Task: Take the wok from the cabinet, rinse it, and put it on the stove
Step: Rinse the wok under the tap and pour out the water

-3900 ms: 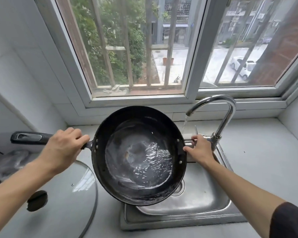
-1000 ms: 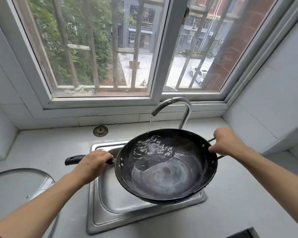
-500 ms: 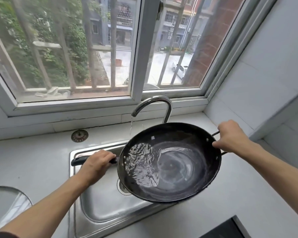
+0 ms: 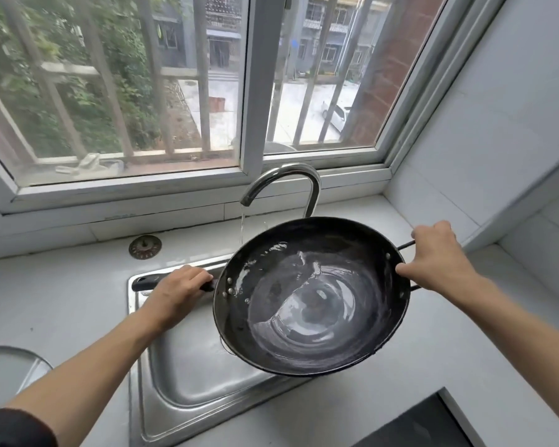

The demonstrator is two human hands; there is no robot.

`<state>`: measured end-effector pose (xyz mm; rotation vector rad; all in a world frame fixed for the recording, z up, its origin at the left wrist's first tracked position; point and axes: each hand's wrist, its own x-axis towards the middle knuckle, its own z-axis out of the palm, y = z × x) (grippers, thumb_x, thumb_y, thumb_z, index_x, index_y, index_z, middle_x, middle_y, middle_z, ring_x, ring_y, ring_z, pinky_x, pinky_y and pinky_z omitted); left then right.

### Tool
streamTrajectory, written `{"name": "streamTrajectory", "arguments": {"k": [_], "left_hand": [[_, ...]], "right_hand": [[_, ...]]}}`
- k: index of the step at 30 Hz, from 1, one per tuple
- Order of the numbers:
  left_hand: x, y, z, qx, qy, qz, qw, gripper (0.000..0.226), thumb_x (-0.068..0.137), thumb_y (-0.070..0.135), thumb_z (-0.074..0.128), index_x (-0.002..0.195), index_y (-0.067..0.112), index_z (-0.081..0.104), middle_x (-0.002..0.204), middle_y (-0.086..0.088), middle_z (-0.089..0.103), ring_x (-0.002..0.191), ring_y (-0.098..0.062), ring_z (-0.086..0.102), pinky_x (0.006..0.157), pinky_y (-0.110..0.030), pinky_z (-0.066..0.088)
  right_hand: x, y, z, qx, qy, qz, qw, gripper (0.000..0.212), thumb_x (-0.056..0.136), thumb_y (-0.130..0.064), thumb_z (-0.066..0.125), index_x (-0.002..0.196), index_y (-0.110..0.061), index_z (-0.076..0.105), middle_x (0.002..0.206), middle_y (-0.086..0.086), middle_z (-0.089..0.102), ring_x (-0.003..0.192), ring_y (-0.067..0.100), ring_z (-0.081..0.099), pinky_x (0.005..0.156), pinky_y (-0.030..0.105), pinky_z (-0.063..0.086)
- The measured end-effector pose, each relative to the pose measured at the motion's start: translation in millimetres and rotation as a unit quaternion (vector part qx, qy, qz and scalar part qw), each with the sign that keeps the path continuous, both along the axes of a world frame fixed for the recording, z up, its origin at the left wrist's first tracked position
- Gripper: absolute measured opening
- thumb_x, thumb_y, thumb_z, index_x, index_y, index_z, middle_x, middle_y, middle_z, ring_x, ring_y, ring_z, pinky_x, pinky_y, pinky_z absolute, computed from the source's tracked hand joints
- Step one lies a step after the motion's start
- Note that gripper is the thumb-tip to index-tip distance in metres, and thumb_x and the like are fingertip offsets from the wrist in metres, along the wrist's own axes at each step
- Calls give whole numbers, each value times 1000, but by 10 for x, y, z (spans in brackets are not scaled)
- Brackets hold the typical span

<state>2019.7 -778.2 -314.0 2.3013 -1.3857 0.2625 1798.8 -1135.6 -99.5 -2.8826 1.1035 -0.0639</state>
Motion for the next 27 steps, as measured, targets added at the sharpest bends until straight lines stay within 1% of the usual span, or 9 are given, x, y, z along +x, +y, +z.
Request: {"name": "streamTrajectory", "arguments": {"k": [2,5,8,12,15,19,21,24,27], "left_hand": [[49,10,9,1,-9,-9,1000,13,82,21,64,91,11,62,83,-6,63,71,-29,57,64,-36,50],[126,23,22,16,-4,-13,1000,20,78,11,76,91,13,61,85,-3,61,72,-25,54,64,-34,48],[236,20,37,18,-22,-21,999,10,85,19,65,90,13,60,85,-3,61,72,-25,55,63,-35,50],[285,-22,141,28,-39,-18,999,20,84,24,47,85,10,61,79,-5,61,66,-27,56,57,-33,49],[319,-29,170,45,-52,-17,998,23,82,23,46,86,8,62,80,-7,62,66,-28,57,59,-33,47],[358,7,100,58,-65,-17,996,22,81,19,47,94,8,61,89,-9,64,72,-28,57,66,-35,47],[348,38,78,70,-69,-9,995,22,82,18,52,98,7,63,92,-10,64,74,-29,57,66,-37,49],[329,103,24,76,-80,-7,994,22,79,8,66,101,6,64,93,-12,63,75,-31,57,67,-42,51],[289,224,4,94,-82,8,992,20,85,13,50,96,5,65,87,-11,63,70,-31,55,61,-43,50]], "right_hand": [[-27,41,-27,12,-15,-9,1000,48,63,-18,78,101,0,55,99,11,33,81,30,45,69,34,47],[-52,102,-69,19,-29,-22,999,51,62,-17,80,104,1,57,104,16,37,80,31,46,70,34,49],[-87,150,-179,26,-42,-35,998,43,61,-16,80,93,0,57,105,21,45,80,27,39,66,31,37],[-142,172,-394,19,-47,-45,998,46,59,-20,80,94,-1,58,97,21,54,86,25,36,70,30,31],[-182,190,-500,15,-53,-58,997,40,59,-21,81,81,-5,51,88,18,52,80,27,38,67,30,30],[-207,202,-577,24,-52,-74,996,43,58,-20,81,68,-7,41,80,16,49,75,28,39,57,31,25],[-199,211,-593,30,-52,-81,995,40,59,-20,81,77,-5,48,87,17,52,80,27,38,62,31,30],[-168,228,-597,31,-49,-75,996,46,59,-21,81,93,-2,55,92,18,57,85,28,40,69,32,35],[-103,289,-581,36,-61,-57,996,54,60,-20,82,103,0,57,98,18,59,97,32,49,76,36,41]]}}
